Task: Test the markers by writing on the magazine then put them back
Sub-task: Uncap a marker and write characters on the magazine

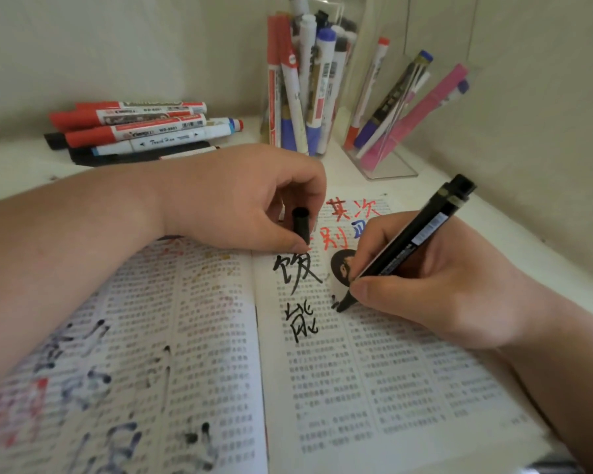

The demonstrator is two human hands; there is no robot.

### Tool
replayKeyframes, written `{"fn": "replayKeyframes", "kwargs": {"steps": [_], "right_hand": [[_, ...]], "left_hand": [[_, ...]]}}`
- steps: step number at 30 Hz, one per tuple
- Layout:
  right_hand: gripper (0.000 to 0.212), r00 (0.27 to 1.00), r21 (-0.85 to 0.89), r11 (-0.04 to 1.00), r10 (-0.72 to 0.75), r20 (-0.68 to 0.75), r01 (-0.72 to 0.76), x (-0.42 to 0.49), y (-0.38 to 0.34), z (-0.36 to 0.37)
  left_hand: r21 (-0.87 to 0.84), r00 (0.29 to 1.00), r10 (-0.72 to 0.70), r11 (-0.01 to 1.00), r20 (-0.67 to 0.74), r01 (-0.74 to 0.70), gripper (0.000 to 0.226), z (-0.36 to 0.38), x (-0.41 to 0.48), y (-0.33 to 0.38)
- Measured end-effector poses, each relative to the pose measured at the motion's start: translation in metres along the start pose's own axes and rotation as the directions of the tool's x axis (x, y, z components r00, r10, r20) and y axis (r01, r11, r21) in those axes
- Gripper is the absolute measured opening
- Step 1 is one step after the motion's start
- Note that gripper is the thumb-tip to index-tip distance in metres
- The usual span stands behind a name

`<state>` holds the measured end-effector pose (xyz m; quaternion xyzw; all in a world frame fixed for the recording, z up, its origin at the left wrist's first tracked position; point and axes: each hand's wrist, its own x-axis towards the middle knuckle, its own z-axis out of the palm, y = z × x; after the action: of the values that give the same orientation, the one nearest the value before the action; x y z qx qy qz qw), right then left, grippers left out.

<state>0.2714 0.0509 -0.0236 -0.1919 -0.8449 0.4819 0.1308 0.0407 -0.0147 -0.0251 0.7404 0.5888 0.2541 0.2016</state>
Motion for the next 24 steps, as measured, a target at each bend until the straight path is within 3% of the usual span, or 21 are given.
{"fn": "replayKeyframes", "kwargs": {"steps": [5,11,14,19,21,24], "right_hand": [[0.004,0.995,0.028,1.000,-0.004,0.096,0.001,-0.0025,-0.0009,0.0000],[0.008,0.991,0.088,0.996,0.004,-0.137,0.008,0.0017,0.0030,-0.0039],[0.007,0.991,0.040,0.999,0.037,-0.126,-0.032,0.0027,0.0062,-0.0021],[0.011,0.999,0.080,0.996,0.028,-0.034,-0.025,0.0008,0.0010,-0.0040],[0.022,0.998,0.076,0.997,0.038,-0.058,-0.034,0.0020,0.0021,-0.0038],[0.018,0.990,-0.008,0.999,0.047,-0.131,-0.048,0.0051,0.0048,-0.0014]], "left_hand": [[-0.031,1.000,0.017,0.999,-0.009,-0.018,0.024,0.0007,-0.0015,-0.0018],[0.009,0.996,0.057,0.998,-0.071,-0.057,0.027,-0.0002,-0.0022,-0.0028],[0.001,0.991,0.076,0.997,-0.109,-0.076,0.018,-0.0001,-0.0024,-0.0029],[0.041,0.983,0.125,0.992,-0.132,-0.120,0.025,-0.0005,-0.0011,-0.0028],[0.044,0.984,0.130,0.991,-0.122,-0.125,0.021,0.0003,0.0001,-0.0021],[0.027,0.984,0.137,0.990,-0.117,-0.135,0.018,0.0025,0.0022,-0.0033]]}}
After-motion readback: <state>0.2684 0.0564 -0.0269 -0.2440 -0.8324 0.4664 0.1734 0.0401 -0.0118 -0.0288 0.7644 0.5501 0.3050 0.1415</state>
